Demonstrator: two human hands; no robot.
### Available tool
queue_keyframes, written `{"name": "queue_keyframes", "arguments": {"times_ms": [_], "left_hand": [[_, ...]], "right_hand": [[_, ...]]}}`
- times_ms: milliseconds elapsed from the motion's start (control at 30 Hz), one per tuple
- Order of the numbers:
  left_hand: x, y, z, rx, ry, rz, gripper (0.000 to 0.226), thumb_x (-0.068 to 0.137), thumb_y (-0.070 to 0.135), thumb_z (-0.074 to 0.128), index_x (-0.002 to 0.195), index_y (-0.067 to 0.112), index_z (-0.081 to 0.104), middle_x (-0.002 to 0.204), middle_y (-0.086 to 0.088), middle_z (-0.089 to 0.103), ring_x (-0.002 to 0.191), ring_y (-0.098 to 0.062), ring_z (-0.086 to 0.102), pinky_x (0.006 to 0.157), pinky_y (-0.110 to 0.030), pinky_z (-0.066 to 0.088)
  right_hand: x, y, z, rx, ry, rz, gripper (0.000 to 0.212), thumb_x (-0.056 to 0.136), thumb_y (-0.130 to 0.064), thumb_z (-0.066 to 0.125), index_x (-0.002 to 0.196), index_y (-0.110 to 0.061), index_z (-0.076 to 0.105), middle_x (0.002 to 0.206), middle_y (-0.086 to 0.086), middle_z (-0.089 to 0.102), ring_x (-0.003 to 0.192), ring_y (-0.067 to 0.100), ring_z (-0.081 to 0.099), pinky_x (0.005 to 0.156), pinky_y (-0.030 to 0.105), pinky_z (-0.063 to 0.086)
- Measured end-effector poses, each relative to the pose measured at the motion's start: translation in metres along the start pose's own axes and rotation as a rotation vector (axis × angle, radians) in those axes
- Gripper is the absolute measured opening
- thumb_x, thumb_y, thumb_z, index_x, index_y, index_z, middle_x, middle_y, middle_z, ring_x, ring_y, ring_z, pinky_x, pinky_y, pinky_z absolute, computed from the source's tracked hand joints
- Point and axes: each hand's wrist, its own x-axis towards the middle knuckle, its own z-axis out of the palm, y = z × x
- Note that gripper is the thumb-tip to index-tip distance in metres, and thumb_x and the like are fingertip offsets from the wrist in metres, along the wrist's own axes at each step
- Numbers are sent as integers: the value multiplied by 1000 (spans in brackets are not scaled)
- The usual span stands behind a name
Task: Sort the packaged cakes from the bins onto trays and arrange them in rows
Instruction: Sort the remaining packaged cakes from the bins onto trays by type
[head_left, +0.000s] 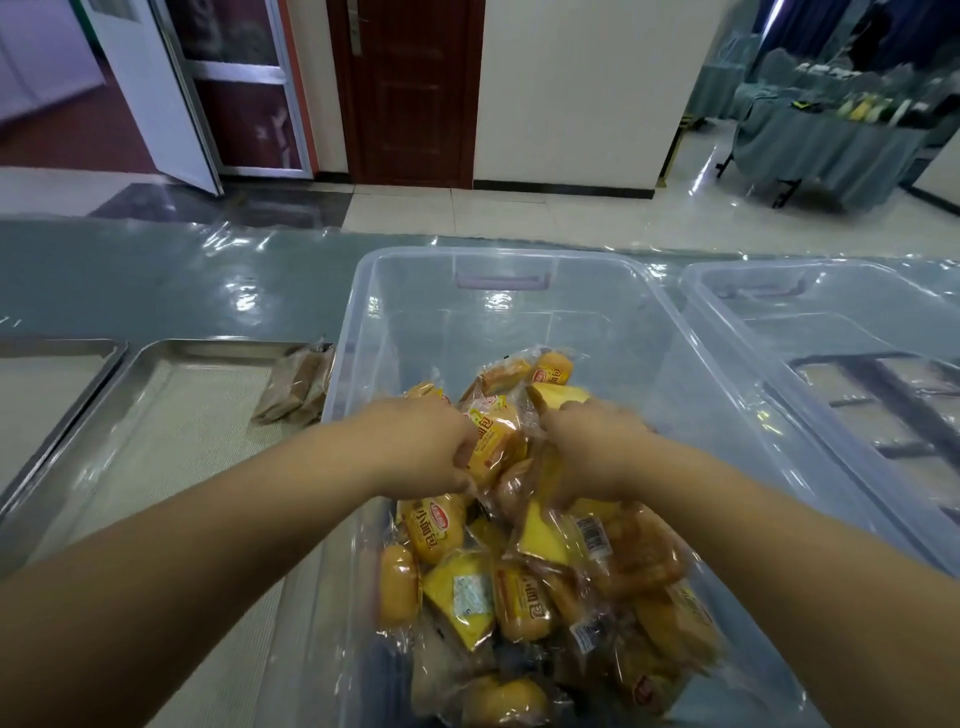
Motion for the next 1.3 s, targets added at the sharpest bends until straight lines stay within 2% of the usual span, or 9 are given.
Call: {"name": "queue_keyframes", "arguments": {"times_ms": [100, 200, 333, 533, 633, 733, 1067, 1200, 1300], "left_hand": [[3, -6, -5, -10, 29, 3, 19, 87, 48, 57, 86, 31, 50, 75, 10, 48, 75, -12, 51, 63, -28, 43], [7, -13, -12, 13, 52, -14, 20, 87, 48, 57, 86, 30, 49, 73, 12, 45, 73, -11, 49, 64, -28, 43], [14, -17, -13, -13, 38, -41, 20, 87, 47, 59, 93, 28, 56, 76, 11, 49, 78, -13, 53, 71, -31, 47], [19, -15, -4, 39, 27, -33, 19, 87, 45, 59, 89, 26, 54, 77, 9, 51, 76, -13, 53, 62, -26, 42], [19, -15, -3, 26, 44, -33, 19, 87, 46, 59, 90, 27, 54, 77, 9, 51, 77, -13, 54, 62, -26, 41], [19, -16, -5, 1, 62, -30, 19, 86, 46, 59, 88, 29, 53, 77, 10, 50, 78, -13, 54, 63, -26, 41], [24, -16, -26, 114, 41, -39, 18, 88, 45, 57, 93, 28, 54, 93, 5, 57, 87, -17, 55, 72, -31, 46], [39, -9, -32, 167, -29, 1, 27, 90, 41, 56, 109, 21, 57, 106, 0, 60, 94, -21, 57, 71, -31, 45], [51, -8, -29, 163, -50, 12, 35, 89, 38, 58, 120, 21, 54, 117, -2, 56, 103, -24, 56, 82, -37, 50]], "right_hand": [[3, 12, -6, 195, 98, 27, 34, 72, -32, 78, 99, -22, 60, 95, -2, 61, 88, 20, 56, 76, 35, 51], [4, 20, -5, 266, 54, -14, 48, 70, -37, 80, 111, -24, 59, 107, -4, 59, 99, 17, 53, 83, 33, 49], [2, 8, 10, -7, -91, -53, 81, 69, -53, 74, 137, -26, 41, 136, 1, 45, 124, 27, 38, 104, 47, 34], [2, -6, 13, -42, -163, -36, 88, 68, -54, 75, 141, -24, 37, 145, 7, 29, 133, 34, 23, 111, 60, 17], [-1, -3, 7, 46, -128, -21, 74, 61, -53, 81, 122, -27, 48, 123, 0, 46, 120, 27, 36, 102, 49, 32], [-5, 7, -2, 226, -50, -15, 54, 58, -45, 86, 88, -29, 45, 90, -8, 52, 92, 19, 50, 74, 35, 41], [5, 44, -57, 904, 557, 245, 23, 83, -19, 64, 101, -17, 50, 77, -4, 51, 65, 12, 49, 56, 29, 41], [29, 46, -52, 532, 678, 202, 42, 85, -14, 55, 124, -25, 43, 95, -3, 52, 75, 18, 56, 64, 34, 48], [47, 47, -24, 2, 474, 42, 53, 89, -10, 52, 135, -31, 35, 114, 7, 49, 91, 29, 56, 65, 34, 45]]}}
